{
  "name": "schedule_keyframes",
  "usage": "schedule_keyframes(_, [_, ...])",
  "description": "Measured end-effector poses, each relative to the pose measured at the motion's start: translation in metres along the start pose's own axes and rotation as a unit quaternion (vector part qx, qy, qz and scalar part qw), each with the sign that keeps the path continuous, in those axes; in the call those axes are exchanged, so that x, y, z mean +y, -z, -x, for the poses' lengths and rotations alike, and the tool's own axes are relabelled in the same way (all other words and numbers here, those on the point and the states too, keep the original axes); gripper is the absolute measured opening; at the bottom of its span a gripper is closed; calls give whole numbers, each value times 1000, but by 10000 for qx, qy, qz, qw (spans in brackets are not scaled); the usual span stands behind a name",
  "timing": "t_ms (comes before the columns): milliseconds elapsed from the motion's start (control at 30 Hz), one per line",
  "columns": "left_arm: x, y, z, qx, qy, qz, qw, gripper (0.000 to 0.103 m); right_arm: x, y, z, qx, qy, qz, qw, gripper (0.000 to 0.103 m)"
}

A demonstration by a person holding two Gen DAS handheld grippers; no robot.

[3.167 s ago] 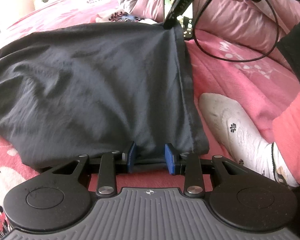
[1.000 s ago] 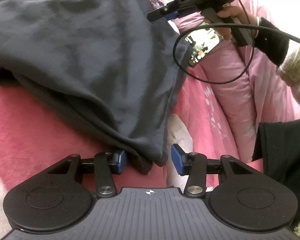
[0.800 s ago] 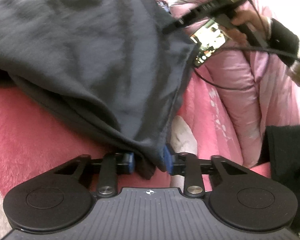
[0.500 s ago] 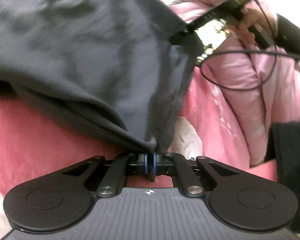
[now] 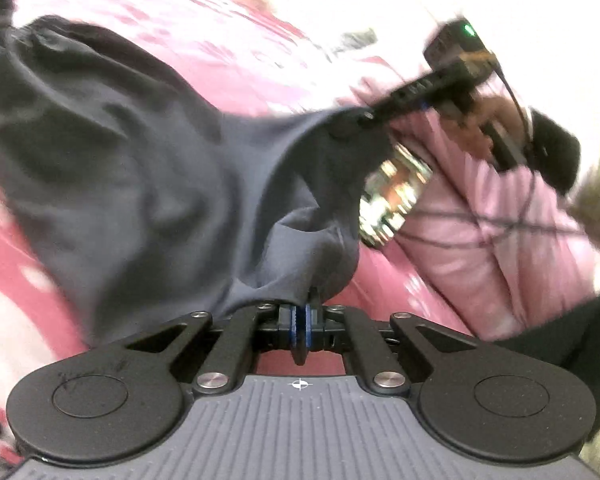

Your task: Fold clothes

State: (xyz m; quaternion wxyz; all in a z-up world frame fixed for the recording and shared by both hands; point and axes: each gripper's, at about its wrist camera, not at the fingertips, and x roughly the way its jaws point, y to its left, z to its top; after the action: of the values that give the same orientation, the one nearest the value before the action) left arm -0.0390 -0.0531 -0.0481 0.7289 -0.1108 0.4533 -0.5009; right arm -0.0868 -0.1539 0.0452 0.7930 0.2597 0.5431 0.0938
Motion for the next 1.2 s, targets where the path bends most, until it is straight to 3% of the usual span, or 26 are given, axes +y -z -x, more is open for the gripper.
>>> schedule_keyframes(200, [48,-25,26,-467,-511,536,9962,2,-7,-37,-34,-462,-541,-215,9972,3])
schedule_keyframes(400, [88,-53,45,-1045,-945,919,9858,2,-13,-74,-66,-885,-993,-489,9899,3])
schedule_keyframes(567, [123,-79,52,-1573,-1081,1413,9714,2,-17,-111,-80,-1219,-1281,-617,9823,3])
schedule_keyframes(800, [162,-113,61,-2135,-1125,1705,9554,2,-20,-161,-103,-1401,-1504,-757,9757,3])
schedule_keyframes(900, [183,-121,58,-2140,-1087,1944,9511,2,-33,-174,-128,-1338,-1682,-1174,9696,4])
schedule_keyframes(967, [198,-126,55,-2096,-1047,2147,9482,3,-41,-183,-144,-1295,-1798,-1451,9643,8])
schedule_keyframes(1033, [218,-125,50,-2002,-962,2575,9404,6,-51,-189,-159,-1283,-2020,-1757,9549,19])
schedule_keyframes(1100, [231,-120,51,-2076,-799,2870,9318,13,-63,-190,-172,-1332,-2452,-2117,9367,46])
schedule_keyframes(1133, [237,-118,52,-2156,-670,3011,9265,21,-68,-190,-178,-1355,-2665,-2294,9263,51])
schedule_keyframes(1200, [246,-115,52,-2295,-465,3253,9162,23,-79,-189,-188,-1434,-3127,-2629,9014,69])
